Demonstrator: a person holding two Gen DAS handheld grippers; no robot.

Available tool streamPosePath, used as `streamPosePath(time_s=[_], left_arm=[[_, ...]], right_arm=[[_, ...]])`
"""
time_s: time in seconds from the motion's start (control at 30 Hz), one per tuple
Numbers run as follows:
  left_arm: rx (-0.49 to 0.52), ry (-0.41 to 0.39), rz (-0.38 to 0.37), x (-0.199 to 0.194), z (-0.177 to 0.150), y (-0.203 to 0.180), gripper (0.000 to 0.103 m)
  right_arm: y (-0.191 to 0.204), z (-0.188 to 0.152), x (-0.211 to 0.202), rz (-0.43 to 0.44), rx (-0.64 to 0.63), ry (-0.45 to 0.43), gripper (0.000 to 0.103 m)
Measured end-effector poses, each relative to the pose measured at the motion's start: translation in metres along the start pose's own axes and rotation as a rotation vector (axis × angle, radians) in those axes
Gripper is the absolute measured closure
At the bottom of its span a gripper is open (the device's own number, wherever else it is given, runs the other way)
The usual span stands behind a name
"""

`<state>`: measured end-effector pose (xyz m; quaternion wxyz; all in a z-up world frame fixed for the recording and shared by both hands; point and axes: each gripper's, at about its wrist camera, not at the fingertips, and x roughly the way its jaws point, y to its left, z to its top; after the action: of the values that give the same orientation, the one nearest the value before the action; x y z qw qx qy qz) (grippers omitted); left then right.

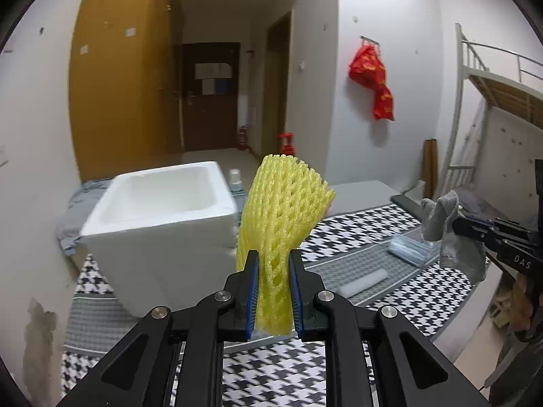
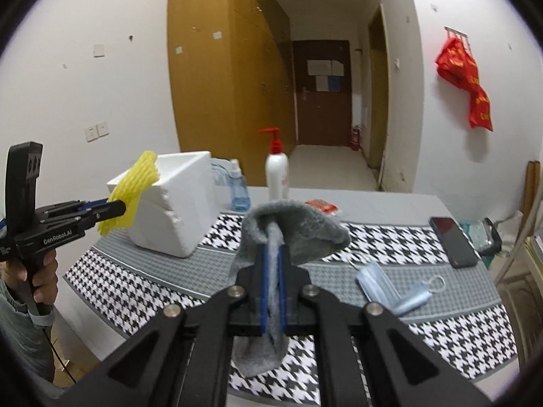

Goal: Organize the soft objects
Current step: 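Lift the grey sock with the right tool while the left tool holds the sponge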

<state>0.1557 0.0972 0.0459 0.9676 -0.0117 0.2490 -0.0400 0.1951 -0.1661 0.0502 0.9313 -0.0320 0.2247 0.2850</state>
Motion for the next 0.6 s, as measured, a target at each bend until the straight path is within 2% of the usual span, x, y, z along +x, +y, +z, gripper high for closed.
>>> streamPosePath(time_s=[0.37,0.6], left_arm=[[-0.047,-0.042,0.109,-0.029,0.001,0.03,0.085],[-0.078,-0.063,0.162,-0.043,-0.003,0.041,0.085]], right_arm=[[0.038,0.021,0.019,0.094,-0.052,-0.032,0.095],[0.066,0.031,0.04,0.166,-0.086,-0.016,0.095]])
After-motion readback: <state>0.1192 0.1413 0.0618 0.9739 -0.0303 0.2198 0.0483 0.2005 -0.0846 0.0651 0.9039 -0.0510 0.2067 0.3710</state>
